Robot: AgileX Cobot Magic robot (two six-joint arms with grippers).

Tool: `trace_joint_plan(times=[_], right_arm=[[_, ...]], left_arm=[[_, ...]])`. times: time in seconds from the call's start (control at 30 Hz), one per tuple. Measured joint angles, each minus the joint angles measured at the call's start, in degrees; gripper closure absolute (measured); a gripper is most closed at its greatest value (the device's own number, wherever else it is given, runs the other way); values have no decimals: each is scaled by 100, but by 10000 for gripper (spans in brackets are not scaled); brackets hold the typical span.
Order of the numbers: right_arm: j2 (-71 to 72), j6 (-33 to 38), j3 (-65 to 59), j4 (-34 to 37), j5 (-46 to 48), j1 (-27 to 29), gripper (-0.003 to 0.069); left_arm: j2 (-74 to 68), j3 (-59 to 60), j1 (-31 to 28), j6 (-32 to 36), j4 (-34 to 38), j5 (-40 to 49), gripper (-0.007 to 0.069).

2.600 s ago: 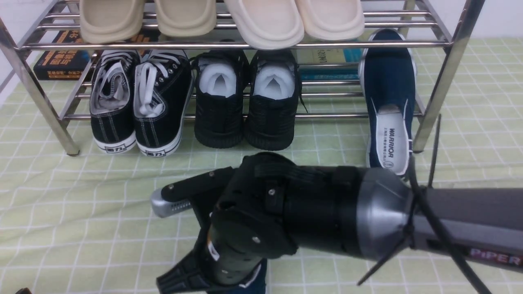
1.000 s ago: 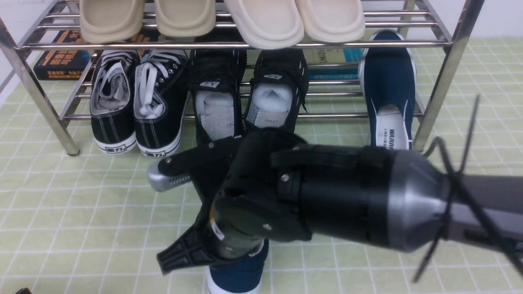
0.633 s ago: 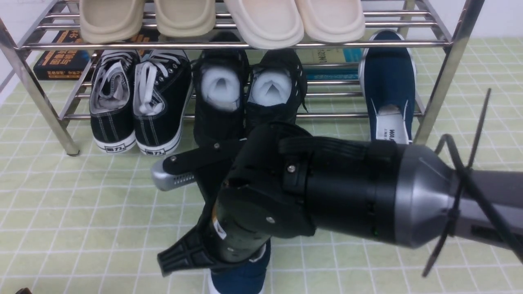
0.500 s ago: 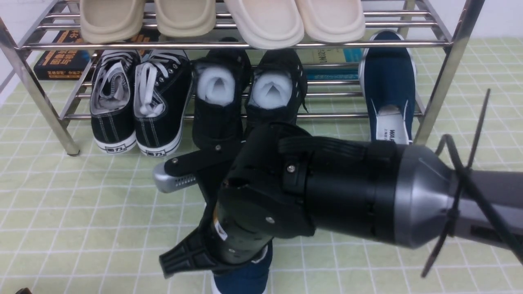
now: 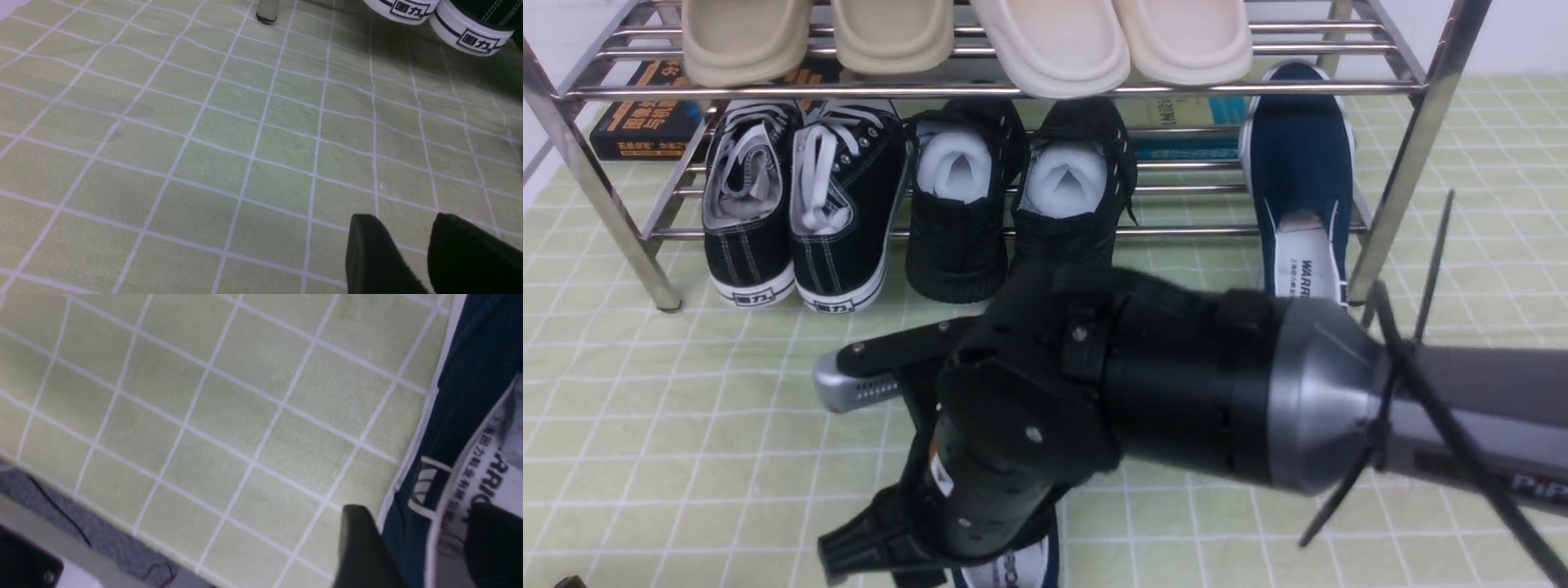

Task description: Take the shoes off the shelf with your hand from the green coffee tablecloth.

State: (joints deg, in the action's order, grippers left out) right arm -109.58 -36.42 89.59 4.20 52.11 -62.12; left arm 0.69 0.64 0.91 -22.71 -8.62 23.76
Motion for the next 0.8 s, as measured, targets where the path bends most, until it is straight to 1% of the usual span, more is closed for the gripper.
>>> trace_joint_plan(times=[0.03,0.07,0.1,0.13,0.2,0.23,0.33,0.37,0.4,0.43,0.5,0.53,0.57,0.6,0.67,0.7,0.8], right_arm=[[36,241,213,15,338,24,237],[80,440,377,-4,624,59,216],[92,524,447,-5,739,77,211],[171,779,663,-69,1109,130,202],[319,1225,1106,-264,1665,272,215],[380,1361,1224,-351,1719,333,230],[726,1721,1345,-525,1793,586,342],[862,1798,1315,-542,1807,692,400],[862,1808,1304,-548,1815,714,412],[1141,1868,1164,-569,1840,906,515],[1457,1876,890,-617,1875,1209,630],[1487,1876,859,-617,1876,1243,638],[1679,1819,621,-676,1893,1491,667],[1809,1731,370,-750,1909,1756,672],[1925,1601,25,-841,1913,2144,673],[1926,1591,-8,-850,1913,2144,673],[1877,1413,-517,-887,1820,2670,671]], left_arm=[[0,0,0,0,0,0,383],[0,0,0,0,0,0,383],[0,0,0,0,0,0,383],[0,0,0,0,0,0,383],[0,0,0,0,0,0,383],[0,0,0,0,0,0,383],[0,0,0,0,0,0,383],[0,0,0,0,0,0,383],[0,0,0,0,0,0,383],[0,0,0,0,0,0,383],[0,0,0,0,0,0,383],[0,0,0,0,0,0,383],[0,0,0,0,0,0,383],[0,0,0,0,0,0,383],[0,0,0,0,0,0,383],[0,0,0,0,0,0,383],[0,0,0,0,0,0,383]])
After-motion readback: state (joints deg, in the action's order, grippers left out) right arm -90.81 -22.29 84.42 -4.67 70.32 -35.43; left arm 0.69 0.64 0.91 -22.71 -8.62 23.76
